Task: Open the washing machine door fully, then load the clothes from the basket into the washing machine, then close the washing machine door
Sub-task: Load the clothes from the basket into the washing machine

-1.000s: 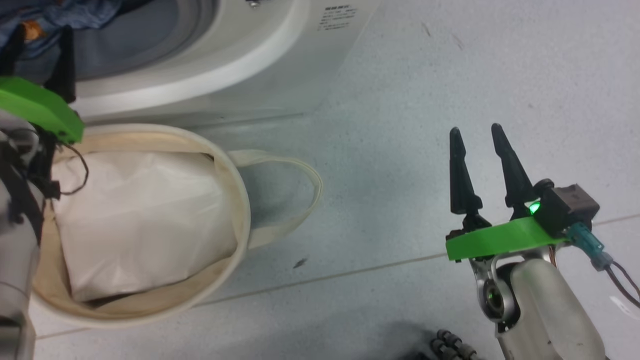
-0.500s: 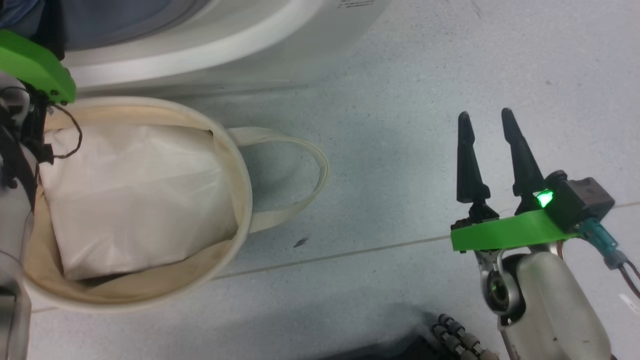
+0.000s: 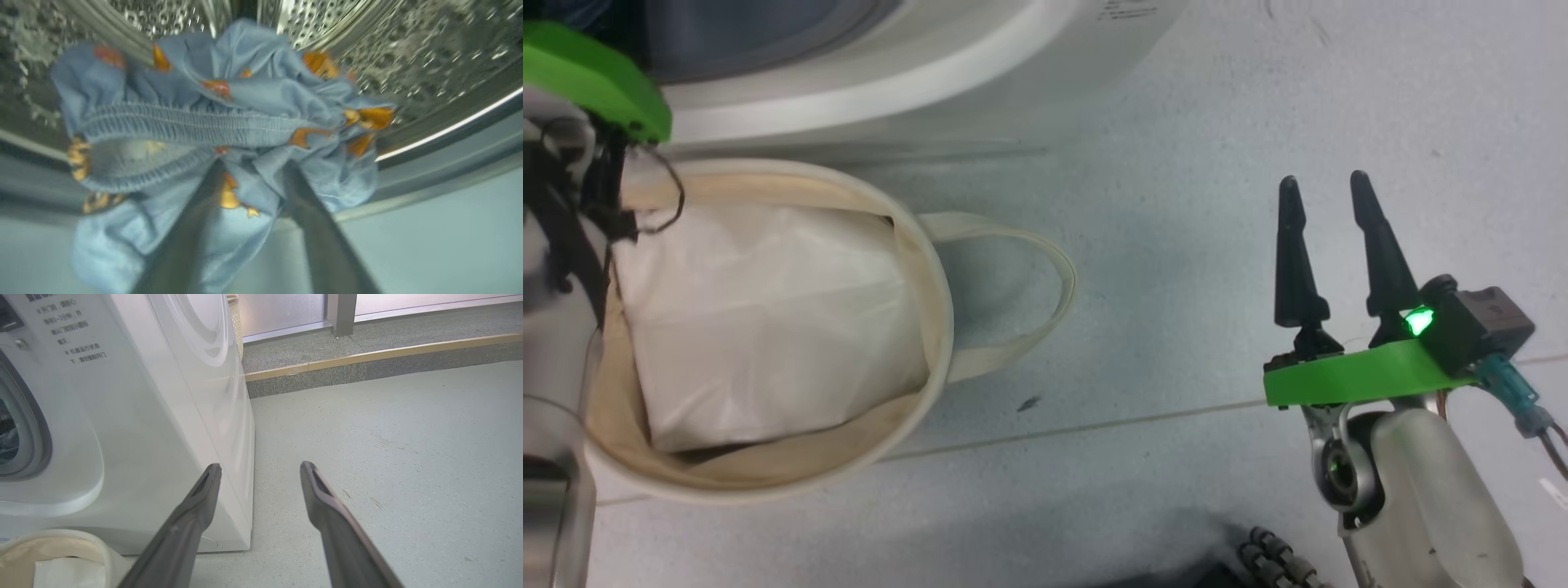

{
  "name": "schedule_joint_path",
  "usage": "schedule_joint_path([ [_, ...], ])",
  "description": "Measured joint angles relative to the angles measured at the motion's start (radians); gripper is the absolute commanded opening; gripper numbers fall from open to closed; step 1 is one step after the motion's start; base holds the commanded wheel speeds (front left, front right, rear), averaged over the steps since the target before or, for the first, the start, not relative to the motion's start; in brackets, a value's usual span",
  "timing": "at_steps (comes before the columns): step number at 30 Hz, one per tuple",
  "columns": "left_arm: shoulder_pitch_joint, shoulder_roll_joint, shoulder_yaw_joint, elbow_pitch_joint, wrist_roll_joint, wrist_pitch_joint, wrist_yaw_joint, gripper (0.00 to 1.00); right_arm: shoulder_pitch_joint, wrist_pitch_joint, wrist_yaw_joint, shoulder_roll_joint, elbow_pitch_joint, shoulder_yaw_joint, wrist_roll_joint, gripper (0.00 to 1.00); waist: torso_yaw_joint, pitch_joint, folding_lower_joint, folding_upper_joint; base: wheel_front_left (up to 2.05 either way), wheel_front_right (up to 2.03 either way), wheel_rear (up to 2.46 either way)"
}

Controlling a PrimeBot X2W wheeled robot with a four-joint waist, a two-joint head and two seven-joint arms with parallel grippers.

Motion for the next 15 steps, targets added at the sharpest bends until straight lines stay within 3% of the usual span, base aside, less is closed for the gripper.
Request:
schedule_joint_path([
  [6, -0.009, -0.036, 0.0, -0.096, 0.028, -0.007, 0.004, 0.0, 0.0, 0.0, 0.0, 0.0, 0.023, 0.013, 0.001, 1.0, 0.01, -0.054, -0.0008, 0.0, 0.0, 0.0, 0.0],
  [15, -0.035, 0.001, 0.006, -0.053, 0.037, -0.007, 0.006, 0.0, 0.0, 0.0, 0.0, 0.0, 0.026, 0.021, 0.01, 1.0, -0.018, -0.037, -0.0008, 0.0, 0.0, 0.0, 0.0],
])
